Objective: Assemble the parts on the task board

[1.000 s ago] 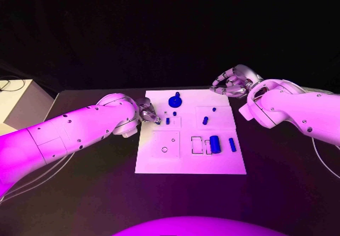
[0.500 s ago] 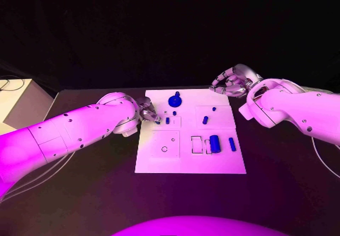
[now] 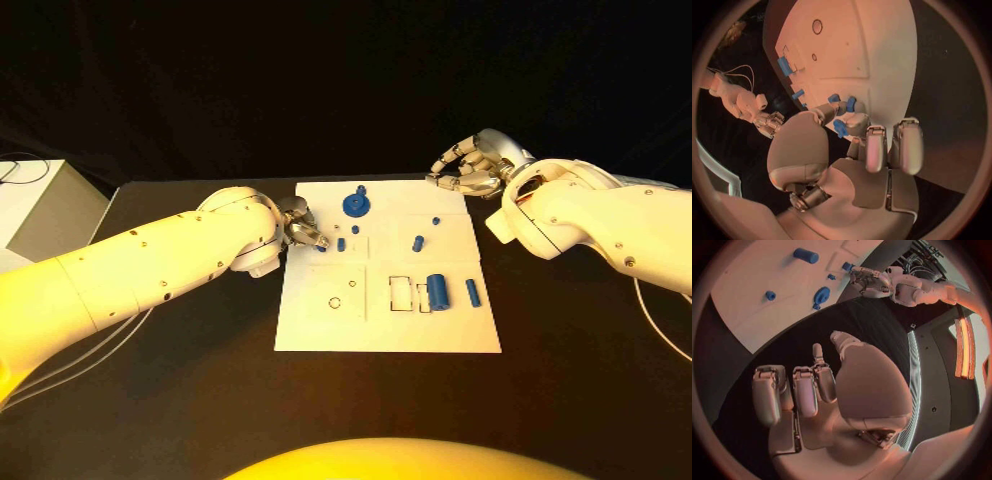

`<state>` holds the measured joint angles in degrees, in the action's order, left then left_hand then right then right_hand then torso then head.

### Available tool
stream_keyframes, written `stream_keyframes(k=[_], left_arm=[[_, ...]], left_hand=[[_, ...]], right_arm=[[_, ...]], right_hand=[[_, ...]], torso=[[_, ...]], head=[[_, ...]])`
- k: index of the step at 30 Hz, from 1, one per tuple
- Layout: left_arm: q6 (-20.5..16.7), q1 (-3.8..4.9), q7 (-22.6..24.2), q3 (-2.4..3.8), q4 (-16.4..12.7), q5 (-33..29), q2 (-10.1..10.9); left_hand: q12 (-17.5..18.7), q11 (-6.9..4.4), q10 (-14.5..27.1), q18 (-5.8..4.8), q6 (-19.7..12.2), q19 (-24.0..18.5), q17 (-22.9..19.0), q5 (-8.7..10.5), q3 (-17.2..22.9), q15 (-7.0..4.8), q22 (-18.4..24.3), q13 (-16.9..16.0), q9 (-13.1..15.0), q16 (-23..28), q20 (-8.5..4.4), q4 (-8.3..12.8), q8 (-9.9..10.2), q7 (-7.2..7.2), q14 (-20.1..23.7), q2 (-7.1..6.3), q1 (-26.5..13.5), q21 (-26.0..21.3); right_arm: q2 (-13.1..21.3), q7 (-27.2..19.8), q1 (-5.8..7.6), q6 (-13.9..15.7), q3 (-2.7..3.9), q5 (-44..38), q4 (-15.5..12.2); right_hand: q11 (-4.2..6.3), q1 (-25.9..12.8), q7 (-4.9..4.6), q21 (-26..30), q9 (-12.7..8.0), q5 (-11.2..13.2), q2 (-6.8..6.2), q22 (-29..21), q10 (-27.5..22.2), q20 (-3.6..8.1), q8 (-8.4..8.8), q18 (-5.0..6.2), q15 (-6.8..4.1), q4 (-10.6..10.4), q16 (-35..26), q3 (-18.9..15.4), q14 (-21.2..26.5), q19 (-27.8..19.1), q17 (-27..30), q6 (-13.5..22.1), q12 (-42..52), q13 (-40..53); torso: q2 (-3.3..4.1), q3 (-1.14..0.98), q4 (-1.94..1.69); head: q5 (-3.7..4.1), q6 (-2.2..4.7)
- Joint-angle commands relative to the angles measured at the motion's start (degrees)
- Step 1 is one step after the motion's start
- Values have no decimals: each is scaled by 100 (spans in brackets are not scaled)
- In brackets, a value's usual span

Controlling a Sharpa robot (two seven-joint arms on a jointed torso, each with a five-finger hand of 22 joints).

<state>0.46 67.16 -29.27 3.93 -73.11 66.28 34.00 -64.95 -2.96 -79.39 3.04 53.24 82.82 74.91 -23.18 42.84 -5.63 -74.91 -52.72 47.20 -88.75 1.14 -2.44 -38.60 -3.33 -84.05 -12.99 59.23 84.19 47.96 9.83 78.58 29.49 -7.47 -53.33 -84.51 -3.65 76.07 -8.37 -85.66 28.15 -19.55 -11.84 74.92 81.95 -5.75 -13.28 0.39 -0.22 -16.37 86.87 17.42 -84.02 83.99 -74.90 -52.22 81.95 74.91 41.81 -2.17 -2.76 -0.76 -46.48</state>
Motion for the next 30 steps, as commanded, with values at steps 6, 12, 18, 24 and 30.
stream_keyframes(k=[6, 12, 18, 24, 30], left_arm=[[278, -57, -33, -40, 13, -46, -30], [274, -57, -34, -40, 24, -60, -25], [274, -57, -35, -40, 33, -54, -19], [264, -57, -36, -39, 43, -20, -10], [262, -57, -38, -29, 24, -2, 10]], left_hand=[[35, -36, 16, -42, 366, 0, 1324, 73, -298, -41, -455, 5, 80, -21, -53, -126, 36, 292, -544, 10, -84, -17], [38, -37, 22, -43, 399, 4, 1329, 136, -597, -43, -459, -13, 53, -24, -56, -282, 54, 294, -545, 5, -132, -21], [46, -36, 29, -43, 423, 5, 1329, 237, -881, -42, -460, -22, 32, -25, -58, -430, 69, 292, -545, 5, -146, -25], [55, -34, 34, -42, 431, 4, 1333, 303, -1038, -41, -457, -22, 21, -27, -58, -532, 79, 290, -546, 17, -148, -30], [55, -30, 34, -43, 442, 7, 1345, 367, -1261, -38, -463, -36, 11, -34, -55, -685, 86, 286, -549, 1, -168, -31]], right_arm=[[2, -153, -2, 139, 1, -19, -18], [6, -162, -2, 151, 1, -5, -17], [12, -163, -2, 153, 1, -1, -21], [17, -164, -2, 155, 1, 1, -25], [20, -164, -2, 152, 1, 2, -28]], right_hand=[[1, -13, -4, 4, 15, -37, -33, 1274, -15, 34, -17, 66, -37, 16, -30, 36, -415, 404, -746, 54, -9, 607], [-1, -38, -6, 13, 19, -17, -42, 1270, -20, 34, -18, 68, -36, 0, -31, 30, -415, 400, -744, 56, -14, 601], [-2, -52, -7, 9, 20, -11, -45, 1272, -18, 34, -18, 67, -35, -7, -32, 26, -415, 402, -743, 57, -13, 603], [-3, -60, -7, 19, 21, -9, -46, 1267, -19, 34, -18, 69, -35, -11, -35, 24, -414, 398, -737, 58, -14, 601], [-3, -60, -7, 19, 21, -9, -46, 1267, -19, 34, -18, 69, -35, -11, -35, 24, -414, 398, -737, 58, -14, 601]], torso=[[-2, 0, 1], [0, 2, 1], [3, 1, -3], [2, 2, 2], [2, 2, 4]], head=[[6, 3], [8, 9], [10, 12], [4, 2], [9, 4]])
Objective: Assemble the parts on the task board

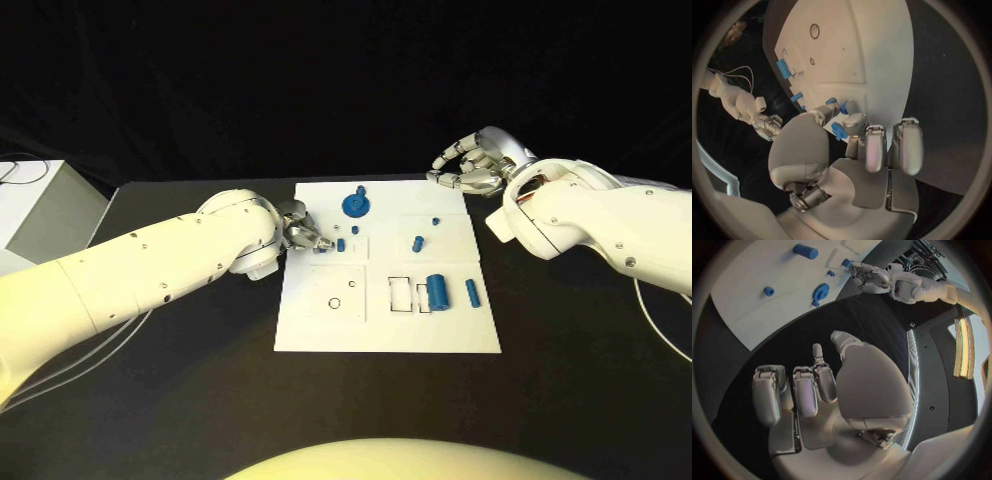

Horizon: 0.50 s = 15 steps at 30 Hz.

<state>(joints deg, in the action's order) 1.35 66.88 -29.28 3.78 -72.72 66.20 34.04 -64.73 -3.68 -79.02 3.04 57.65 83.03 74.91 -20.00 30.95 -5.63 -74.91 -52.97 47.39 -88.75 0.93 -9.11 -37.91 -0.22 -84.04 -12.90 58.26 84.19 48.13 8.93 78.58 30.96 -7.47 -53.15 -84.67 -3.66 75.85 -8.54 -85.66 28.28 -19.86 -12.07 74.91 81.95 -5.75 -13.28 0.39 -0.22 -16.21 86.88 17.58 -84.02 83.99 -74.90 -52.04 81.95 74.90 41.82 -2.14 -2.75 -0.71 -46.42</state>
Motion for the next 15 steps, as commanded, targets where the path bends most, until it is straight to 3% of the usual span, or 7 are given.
stream_keyframes(k=[1, 15], left_arm=[[173, -30, -38, -12, -24, 11, 11], [244, -33, -63, 13, -170, 58, 116]], left_hand=[[32, 42, -4, -42, 3, -15, 1344, 58, -112, -38, -461, -16, -10, -34, -34, -43, 18, -26, -550, -15, -71, -33], [147, 54, 69, -26, -37, -58, 1293, 282, -438, -32, -398, 117, -18, -6, -30, -266, 35, -45, -535, -48, 15, -79]], right_arm=[[4, -75, -2, 5, 1, -15, -12], [12, -72, -3, -9, 1, -11, -7]], right_hand=[[-3, -38, 11, 19, 9, 22, -24, 1269, -20, 34, -18, 69, -35, -27, -35, 8, -414, 398, -737, 40, -14, 603], [-1, -62, 13, 28, 15, 9, -16, 1265, -22, 33, -22, 71, -34, -31, -38, 10, -413, 395, -733, 37, -17, 598]], torso=[[1, 0, 3], [2, 9, -1]], head=[[5, -2], [25, 3]])
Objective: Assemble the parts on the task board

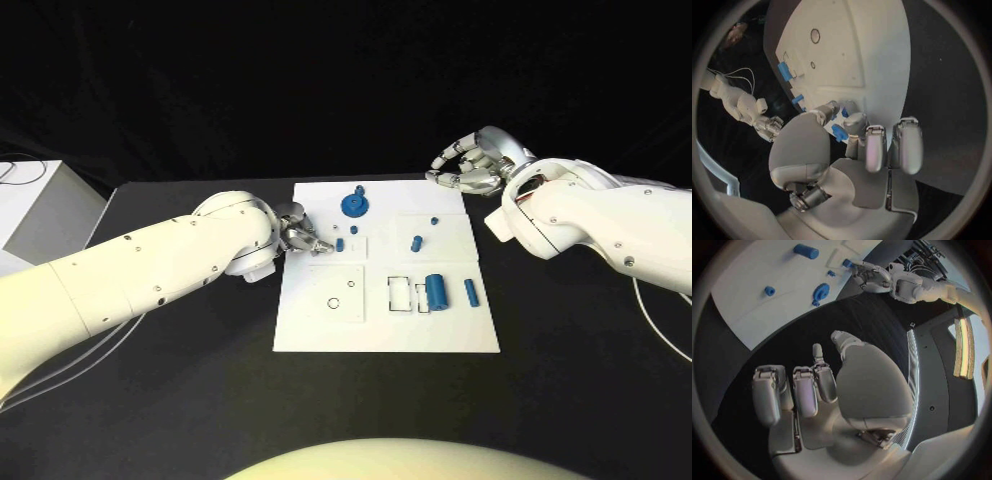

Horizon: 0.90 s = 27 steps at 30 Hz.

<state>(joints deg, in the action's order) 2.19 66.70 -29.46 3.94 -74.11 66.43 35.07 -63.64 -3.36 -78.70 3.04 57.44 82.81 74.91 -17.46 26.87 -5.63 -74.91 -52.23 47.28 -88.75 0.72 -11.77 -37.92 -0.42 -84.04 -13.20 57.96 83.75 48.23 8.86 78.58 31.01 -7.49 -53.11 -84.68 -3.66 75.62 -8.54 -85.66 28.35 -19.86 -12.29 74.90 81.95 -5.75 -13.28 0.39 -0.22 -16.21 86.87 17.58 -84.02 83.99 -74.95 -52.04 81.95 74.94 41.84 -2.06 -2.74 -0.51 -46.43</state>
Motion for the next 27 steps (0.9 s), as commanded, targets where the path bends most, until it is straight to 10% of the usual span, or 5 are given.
stream_keyframes(k=[1, 22, 27], left_arm=[[162, -15, -45, -2, -47, 36, 26], [127, -23, 7, 60, -485, -197, 349], [191, -154, 105, 414, -683, -524, 528]], left_hand=[[56, 24, 48, -25, -23, -38, 1290, 36, -42, -32, -395, 67, -6, -4, -8, -9, 35, -26, -534, -17, 52, -38], [484, 97, 429, 63, -311, -301, 1024, 33, -316, 22, -31, 636, 42, 152, 36, -109, 24, -111, -453, -95, 598, -294], [1340, 307, 1360, 219, -828, -834, 518, -13, -223, 206, 653, 1676, -39, 476, 170, -31, 215, -358, -223, -37, 1346, -812]], right_arm=[[2, -63, -3, -15, 3, -15, -5], [28, -55, -27, -34, 2, -15, -8], [42, -59, -38, -32, 2, -15, -9]], right_hand=[[-1, -39, 13, 28, 8, 9, 7, 1265, -22, 33, -22, 71, -34, -31, -38, 10, -413, 395, -728, 37, -17, 594], [1, -38, 15, 35, 12, -17, 7, 1262, -19, 34, -23, 72, -36, -24, -38, 18, -413, 392, -730, 39, -14, 597], [1, -38, 15, 35, 12, -17, 7, 1262, -19, 34, -23, 72, -36, -24, -38, 18, -413, 392, -730, 39, -14, 597]], torso=[[0, -6, -3], [-2, -6, 0], [-6, -2, -2]], head=[[7, 5], [29, 37], [40, 59]])
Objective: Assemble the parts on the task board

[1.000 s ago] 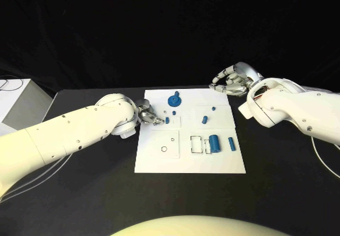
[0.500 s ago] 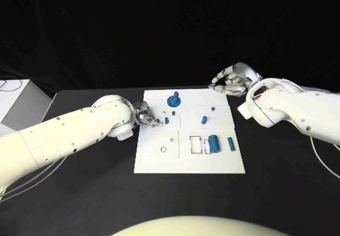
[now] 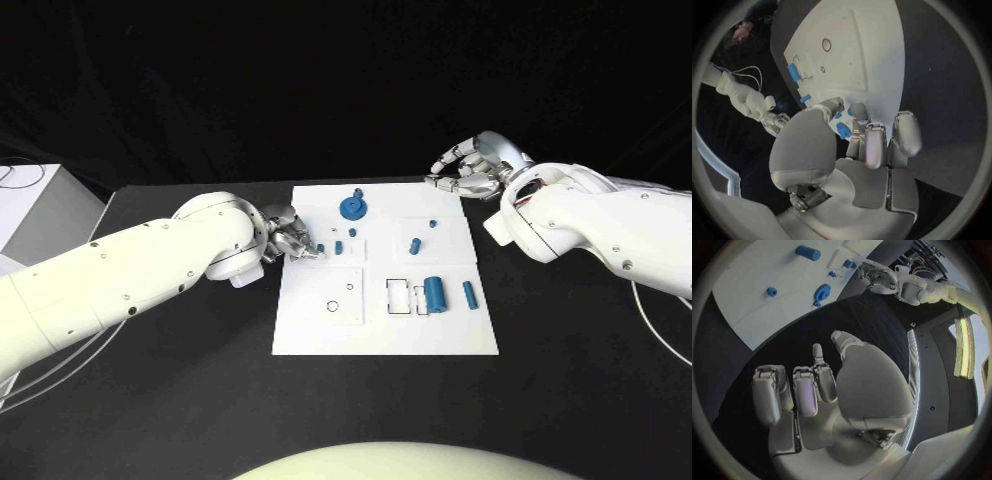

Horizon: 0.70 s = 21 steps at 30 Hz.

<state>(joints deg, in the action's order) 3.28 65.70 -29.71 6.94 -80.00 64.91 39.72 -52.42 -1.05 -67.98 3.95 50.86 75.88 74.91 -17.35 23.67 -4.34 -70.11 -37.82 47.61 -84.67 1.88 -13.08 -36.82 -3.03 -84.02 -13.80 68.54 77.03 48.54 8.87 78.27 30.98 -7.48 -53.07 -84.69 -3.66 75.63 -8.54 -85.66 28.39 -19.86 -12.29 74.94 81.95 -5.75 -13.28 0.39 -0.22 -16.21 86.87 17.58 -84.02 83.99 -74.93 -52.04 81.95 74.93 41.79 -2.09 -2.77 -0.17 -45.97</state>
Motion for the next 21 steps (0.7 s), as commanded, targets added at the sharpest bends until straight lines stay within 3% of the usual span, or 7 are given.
stream_keyframes(k=[1, 3, 6, 11, 13, 15, 21], left_arm=[[119, -83, 164, 209, -133, -433, 106], [203, -124, 232, 377, -211, -524, 196], [298, -153, 326, 576, -316, -591, 303], [82, -164, 732, 758, -381, -562, 339], [-112, -164, 1017, 786, -342, -460, 285], [-411, -163, 1531, 778, -239, -259, 174], [-982, -155, 2285, 596, 111, 170, -106]], left_hand=[[247, 114, 358, 144, -215, -206, 457, -29, 145, 107, 249, 257, -114, 105, 79, 123, 152, -130, -190, 30, 378, -201], [497, 296, 770, 342, -495, -989, -297, -33, 374, 277, 1171, 438, -299, 623, 229, 235, 365, -317, 299, 25, 718, -949], [695, 416, 1004, 470, -685, -1508, -778, -31, 513, 389, 1769, 606, -443, 960, 325, 308, 515, -464, 675, -10, 871, -1472], [1174, 588, 1432, 642, -1007, -2262, -2124, -21, 785, 549, 2640, 1044, -809, 1989, 491, 477, 808, -615, 1769, 4, 1085, -2364], [1315, 636, 1575, 648, -1076, -2340, -2776, -12, 835, 593, 2740, 1218, -991, 2542, 530, 562, 894, -651, 2257, 30, 1116, -2549], [1459, 671, 1739, 650, -1081, -2349, -2911, -3, 862, 613, 2773, 1381, -1151, 2656, 545, 649, 939, -678, 2312, 86, 1179, -2616], [1730, 722, 1808, 655, -880, -2413, -3195, 22, 810, 643, 2773, 1731, -1456, 2938, 565, 825, 965, -700, 2350, 174, 1286, -2668]], right_arm=[[14, -61, -8, -29, 1, -20, -7], [23, -61, -10, -29, 1, -19, -4], [30, -60, -12, -26, 1, -18, 8], [20, -78, -13, -18, 1, -4, 48], [12, -92, -14, -13, 1, 14, 63], [-6, -116, -14, -26, 1, 36, 80], [-39, -178, -17, 24, 1, 37, 100]], right_hand=[[1, -38, 14, 35, 8, -17, 7, 1258, -19, 34, -23, 72, -36, -24, -38, 18, -413, 392, -732, 39, -14, 599], [2, -33, 15, 40, 9, -25, 4, 1256, -21, 34, -23, 73, -36, -19, -38, 21, -414, 390, -733, 41, -16, 596], [2, -32, 15, 40, 10, -26, 3, 1255, -28, 35, -22, 74, -36, -18, -42, 21, -411, 390, -723, 41, -23, 589], [2, -30, 15, 76, 10, -29, 0, 1236, -57, 35, -21, 82, -37, -15, -49, 23, -408, 374, -708, 44, -51, 557], [2, -18, 14, 102, 11, -36, -5, 1223, -120, 35, -18, 88, -37, -8, -60, 30, -402, 363, -687, 54, -114, 490], [3, 8, 13, 129, 20, -44, 2, 1210, -296, 36, -18, 94, -38, -1, -70, 62, -397, 352, -672, 63, -298, 294], [12, 57, 18, 158, 41, -47, -7, 1197, -550, 43, -28, 100, -46, 8, -83, 137, -394, 341, -653, 56, -607, -30]], torso=[[-5, -1, -6], [-9, 0, -16], [-8, -6, -17], [-9, -7, -8], [-8, -5, -8], [-3, -7, -4], [5, -9, 4]], head=[[12, 14], [16, 19], [15, 40], [18, 90], [20, 107], [13, 139], [4, 195]])
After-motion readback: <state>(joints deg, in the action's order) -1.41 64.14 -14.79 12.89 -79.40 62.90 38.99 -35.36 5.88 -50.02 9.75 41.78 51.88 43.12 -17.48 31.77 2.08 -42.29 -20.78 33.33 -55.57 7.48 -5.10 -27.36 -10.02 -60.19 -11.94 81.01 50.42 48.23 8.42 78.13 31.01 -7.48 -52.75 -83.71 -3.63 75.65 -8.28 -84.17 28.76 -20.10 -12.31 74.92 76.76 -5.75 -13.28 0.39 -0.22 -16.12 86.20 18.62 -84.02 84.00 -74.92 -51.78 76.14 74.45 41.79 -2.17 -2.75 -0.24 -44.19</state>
